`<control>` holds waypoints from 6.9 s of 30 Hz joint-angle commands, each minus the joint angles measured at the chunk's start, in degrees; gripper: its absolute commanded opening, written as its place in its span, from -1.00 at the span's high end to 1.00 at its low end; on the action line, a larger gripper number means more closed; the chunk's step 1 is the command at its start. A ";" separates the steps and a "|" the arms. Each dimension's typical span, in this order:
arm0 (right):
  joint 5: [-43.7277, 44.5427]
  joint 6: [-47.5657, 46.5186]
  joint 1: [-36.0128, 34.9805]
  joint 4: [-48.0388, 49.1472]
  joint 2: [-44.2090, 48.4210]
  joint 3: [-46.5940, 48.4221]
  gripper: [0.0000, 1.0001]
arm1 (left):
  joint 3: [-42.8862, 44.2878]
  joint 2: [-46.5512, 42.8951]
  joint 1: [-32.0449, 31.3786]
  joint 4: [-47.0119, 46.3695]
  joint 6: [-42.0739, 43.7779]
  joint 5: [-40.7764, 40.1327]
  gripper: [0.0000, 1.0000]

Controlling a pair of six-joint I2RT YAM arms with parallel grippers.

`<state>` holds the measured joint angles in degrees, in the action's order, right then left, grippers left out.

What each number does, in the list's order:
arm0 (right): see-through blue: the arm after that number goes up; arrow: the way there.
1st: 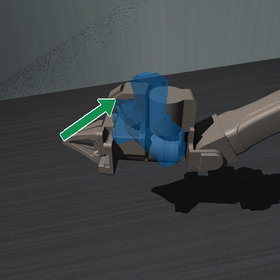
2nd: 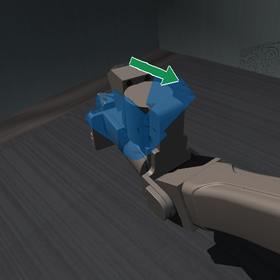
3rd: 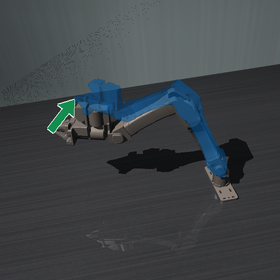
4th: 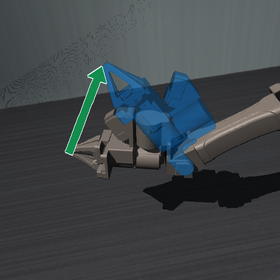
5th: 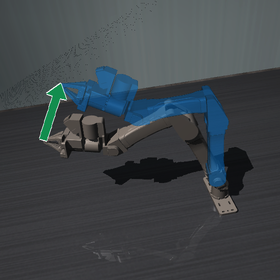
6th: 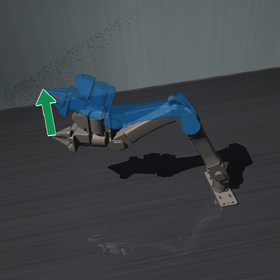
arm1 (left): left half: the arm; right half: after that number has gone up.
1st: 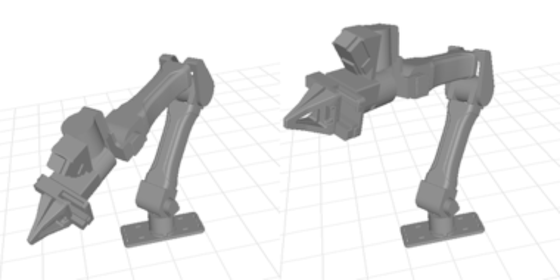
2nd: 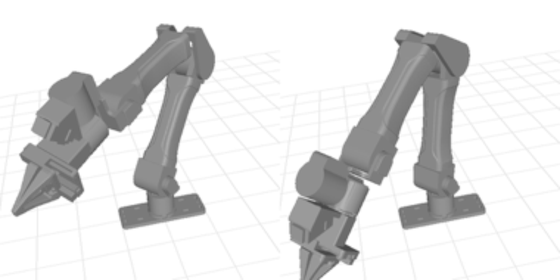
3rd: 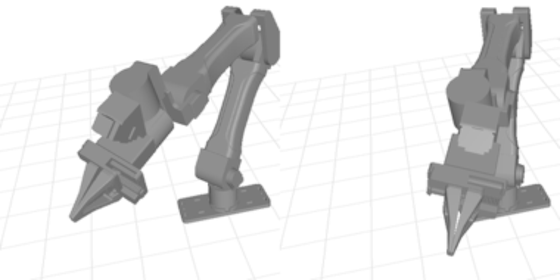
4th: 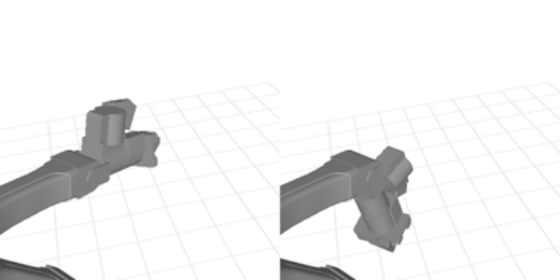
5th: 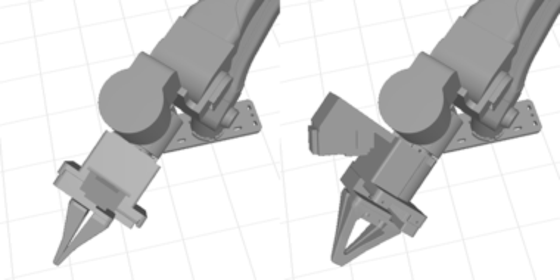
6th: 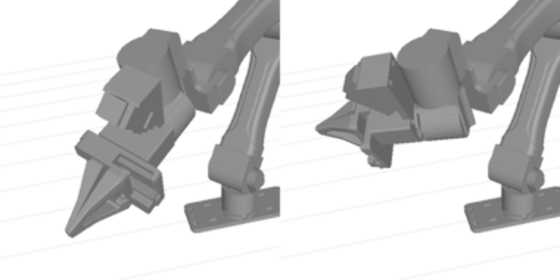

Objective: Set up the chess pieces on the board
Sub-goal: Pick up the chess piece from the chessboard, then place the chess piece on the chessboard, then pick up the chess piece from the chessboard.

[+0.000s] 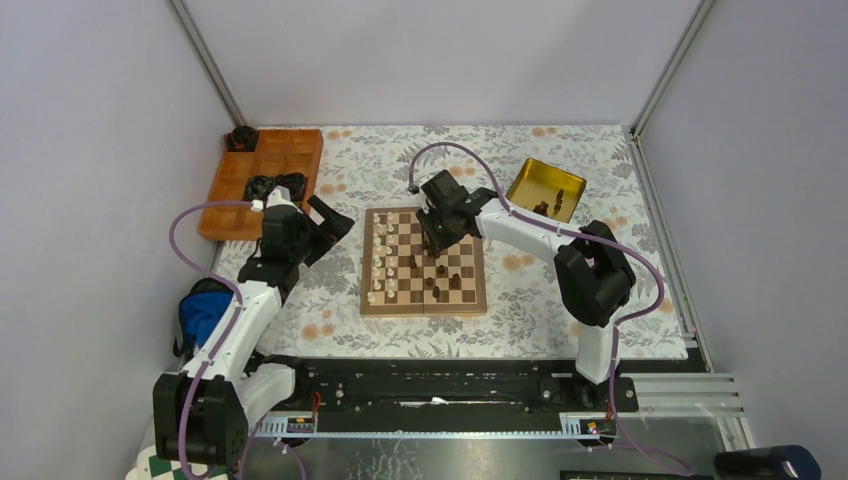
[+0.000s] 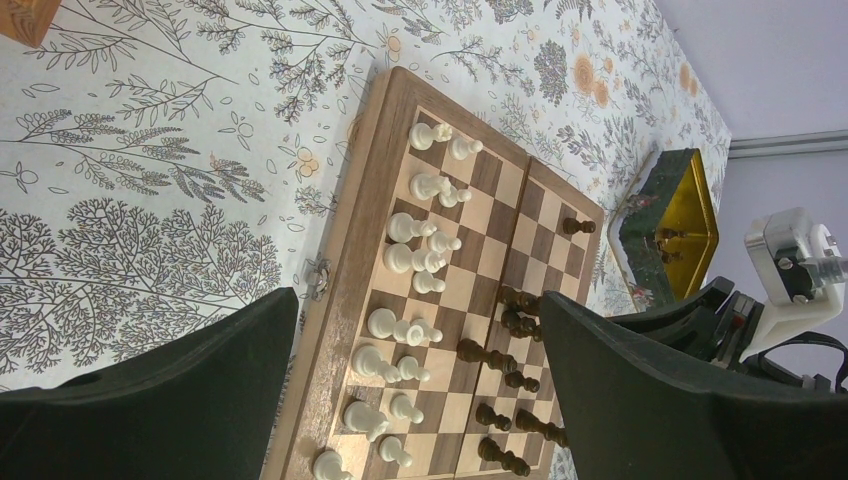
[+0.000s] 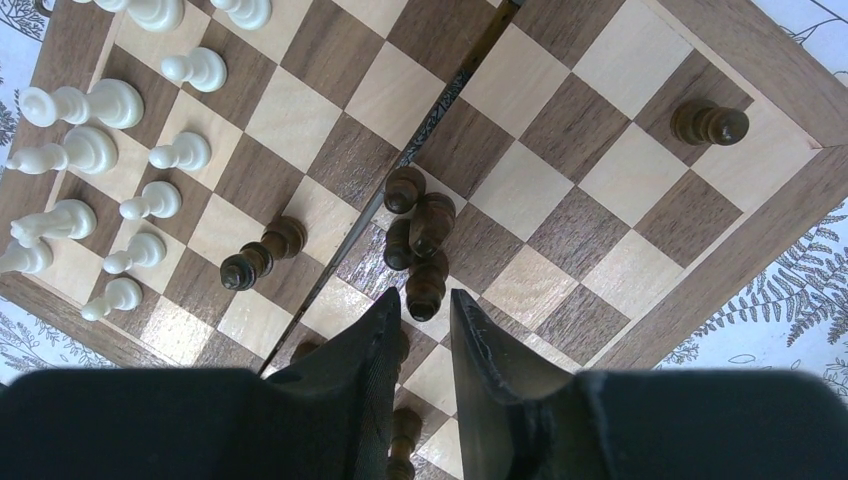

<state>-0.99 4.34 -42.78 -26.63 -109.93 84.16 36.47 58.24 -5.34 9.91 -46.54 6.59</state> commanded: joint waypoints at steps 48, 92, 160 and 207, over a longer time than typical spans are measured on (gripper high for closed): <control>6.70 4.30 6.57 0.87 5.91 -2.28 1.00 | -0.58 -3.22 0.38 0.42 0.40 -0.53 -0.98; 6.09 4.03 10.34 0.83 0.63 0.80 0.35 | -0.99 -1.99 0.33 -0.84 0.05 -0.44 -0.98; 2.83 5.68 -0.29 -5.49 -6.55 12.05 0.18 | -2.48 -3.84 0.33 -0.85 -0.57 -0.48 -0.98; 2.34 6.59 -0.46 -7.18 -6.27 10.67 0.75 | -2.43 -4.01 0.78 -0.94 -0.48 0.08 -0.98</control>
<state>0.99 10.79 -42.48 -32.51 -117.40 94.04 34.00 55.37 -5.08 10.33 -47.03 6.59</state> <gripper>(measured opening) 0.174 0.989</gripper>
